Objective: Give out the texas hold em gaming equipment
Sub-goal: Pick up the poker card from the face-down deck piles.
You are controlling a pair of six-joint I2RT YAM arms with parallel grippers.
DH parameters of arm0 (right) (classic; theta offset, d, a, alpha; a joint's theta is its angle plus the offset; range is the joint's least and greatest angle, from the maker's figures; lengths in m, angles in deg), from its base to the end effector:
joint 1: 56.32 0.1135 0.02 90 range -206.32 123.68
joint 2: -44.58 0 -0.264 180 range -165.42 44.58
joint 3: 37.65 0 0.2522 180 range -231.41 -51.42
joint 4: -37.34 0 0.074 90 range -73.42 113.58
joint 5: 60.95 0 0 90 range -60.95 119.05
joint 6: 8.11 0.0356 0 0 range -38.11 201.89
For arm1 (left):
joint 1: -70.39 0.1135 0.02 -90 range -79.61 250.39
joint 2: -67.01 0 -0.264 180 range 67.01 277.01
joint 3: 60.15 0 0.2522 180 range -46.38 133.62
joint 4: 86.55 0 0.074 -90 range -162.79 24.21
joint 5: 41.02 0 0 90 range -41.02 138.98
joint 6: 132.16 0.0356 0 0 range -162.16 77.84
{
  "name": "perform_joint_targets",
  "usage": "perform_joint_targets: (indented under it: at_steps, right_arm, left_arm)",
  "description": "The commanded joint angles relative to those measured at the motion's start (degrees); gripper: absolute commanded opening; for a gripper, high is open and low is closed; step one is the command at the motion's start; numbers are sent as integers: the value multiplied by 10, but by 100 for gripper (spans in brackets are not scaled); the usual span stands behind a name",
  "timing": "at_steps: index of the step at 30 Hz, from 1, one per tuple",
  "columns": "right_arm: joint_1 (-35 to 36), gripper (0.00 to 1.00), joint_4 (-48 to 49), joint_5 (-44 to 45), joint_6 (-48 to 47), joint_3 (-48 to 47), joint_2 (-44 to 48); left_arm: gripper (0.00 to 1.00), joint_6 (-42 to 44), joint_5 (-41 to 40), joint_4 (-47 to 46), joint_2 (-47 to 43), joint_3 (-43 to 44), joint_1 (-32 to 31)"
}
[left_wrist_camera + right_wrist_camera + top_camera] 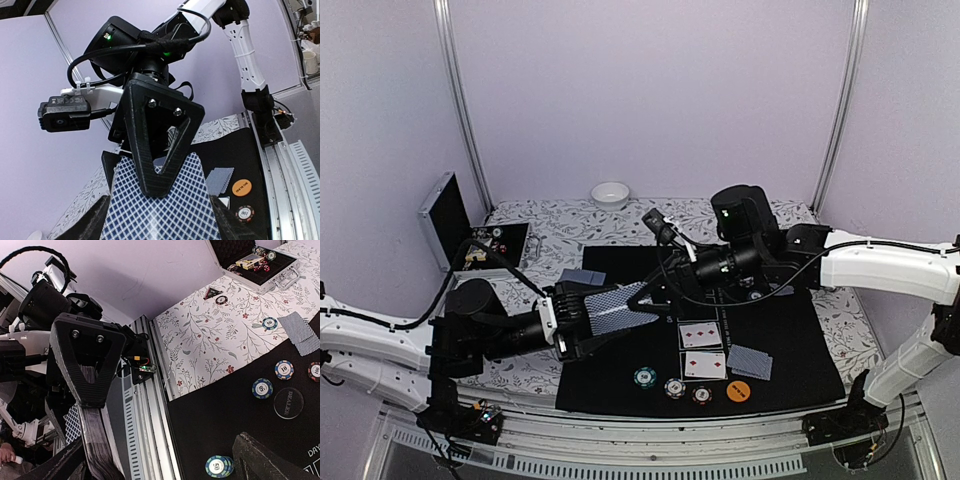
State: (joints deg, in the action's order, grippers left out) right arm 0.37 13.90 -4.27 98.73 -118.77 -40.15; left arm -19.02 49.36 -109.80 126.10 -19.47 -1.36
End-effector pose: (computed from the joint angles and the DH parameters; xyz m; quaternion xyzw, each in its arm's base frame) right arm 0.1703 0.2948 0.3133 -0.4192 0.7171 0.4953 0.2544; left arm 0.0727 -0.2212 0.2696 0.5001 0.4558 -0.3051 0.6701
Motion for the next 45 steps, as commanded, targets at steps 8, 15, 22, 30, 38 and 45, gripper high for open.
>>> perform_joint_targets:
  at_steps: [8, 15, 22, 30, 38, 45]
  right_arm:
    - [-1, 95, -75, 25, -45, -15, 22]
    - [-1, 66, -74, -56, -58, -39, 18]
    - [-5, 22, -80, -67, -64, -41, 30]
    - [-28, 3, -99, -59, -66, -33, 50]
    - [-72, 2, -120, -76, -91, -38, 104]
    - [-159, 2, -107, 161, -152, 28, 152]
  left_arm:
    - [61, 8, -18, -36, -24, -9, -15]
    - [61, 5, -37, -31, -22, -12, -16]
    - [61, 2, -63, -20, -28, -18, -15]
    - [61, -5, -80, -9, -38, -26, -16]
    - [61, -16, -100, 3, -53, -38, -15]
    - [61, -33, -123, 7, -80, -59, -16]
